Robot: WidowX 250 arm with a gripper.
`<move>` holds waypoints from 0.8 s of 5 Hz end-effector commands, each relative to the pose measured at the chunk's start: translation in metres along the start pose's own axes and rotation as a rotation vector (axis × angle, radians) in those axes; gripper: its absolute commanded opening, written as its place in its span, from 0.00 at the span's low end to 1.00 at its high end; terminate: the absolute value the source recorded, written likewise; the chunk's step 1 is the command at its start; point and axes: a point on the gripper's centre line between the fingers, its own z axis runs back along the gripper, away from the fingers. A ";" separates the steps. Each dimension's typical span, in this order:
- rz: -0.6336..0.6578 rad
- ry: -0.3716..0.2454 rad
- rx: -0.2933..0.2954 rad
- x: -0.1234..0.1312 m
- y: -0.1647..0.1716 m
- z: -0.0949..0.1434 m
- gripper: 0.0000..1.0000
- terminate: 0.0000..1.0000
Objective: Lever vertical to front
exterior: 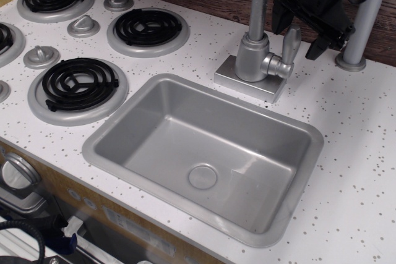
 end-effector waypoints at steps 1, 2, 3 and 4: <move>0.015 -0.039 0.000 0.011 0.010 0.010 0.00 0.00; 0.035 -0.040 0.004 0.005 0.008 0.011 0.00 0.00; 0.124 0.022 -0.006 -0.019 -0.003 0.017 0.00 0.00; 0.194 0.105 -0.026 -0.033 -0.013 0.028 0.00 0.00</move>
